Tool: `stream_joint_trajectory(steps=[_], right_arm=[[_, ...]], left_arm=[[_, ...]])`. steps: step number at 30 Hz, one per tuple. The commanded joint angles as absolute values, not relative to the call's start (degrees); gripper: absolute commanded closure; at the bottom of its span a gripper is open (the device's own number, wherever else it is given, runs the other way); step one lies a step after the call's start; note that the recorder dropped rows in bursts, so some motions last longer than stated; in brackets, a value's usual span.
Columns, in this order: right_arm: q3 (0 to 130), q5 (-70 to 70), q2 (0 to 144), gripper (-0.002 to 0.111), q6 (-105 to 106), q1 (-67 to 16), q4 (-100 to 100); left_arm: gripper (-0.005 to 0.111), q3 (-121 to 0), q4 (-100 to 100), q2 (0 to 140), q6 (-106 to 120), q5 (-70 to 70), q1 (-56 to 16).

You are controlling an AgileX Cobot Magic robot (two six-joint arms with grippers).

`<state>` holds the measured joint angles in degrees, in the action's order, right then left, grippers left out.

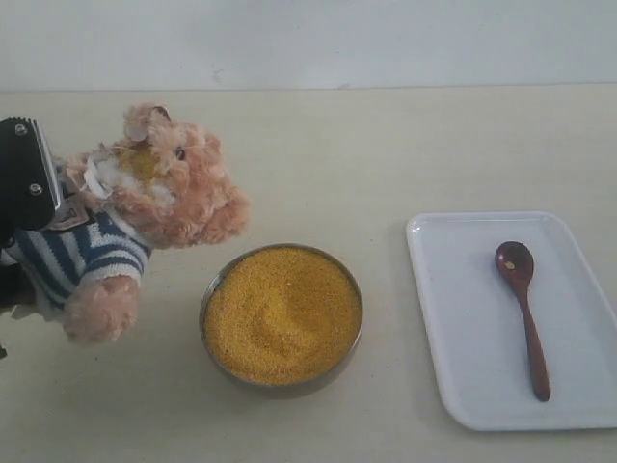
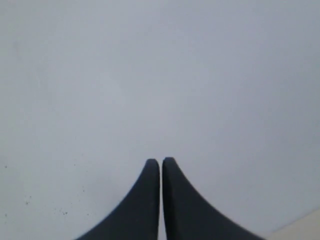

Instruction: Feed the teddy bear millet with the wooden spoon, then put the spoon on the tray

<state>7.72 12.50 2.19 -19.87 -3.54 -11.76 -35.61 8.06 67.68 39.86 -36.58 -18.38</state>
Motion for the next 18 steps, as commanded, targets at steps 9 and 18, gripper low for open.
stream_joint_trajectory(steps=[9,18], right_arm=[[33.4,-20.9,45.4,0.107,-18.5,-12.6,17.3],[42.6,-38.1,73.2,0.107,-16.7,-22.3,12.0]], left_arm=[[0.103,-35.6,13.1,67.1,32.2,-35.4,-18.6],[0.103,-35.2,13.7,67.3,31.4,-33.9,-18.6]])
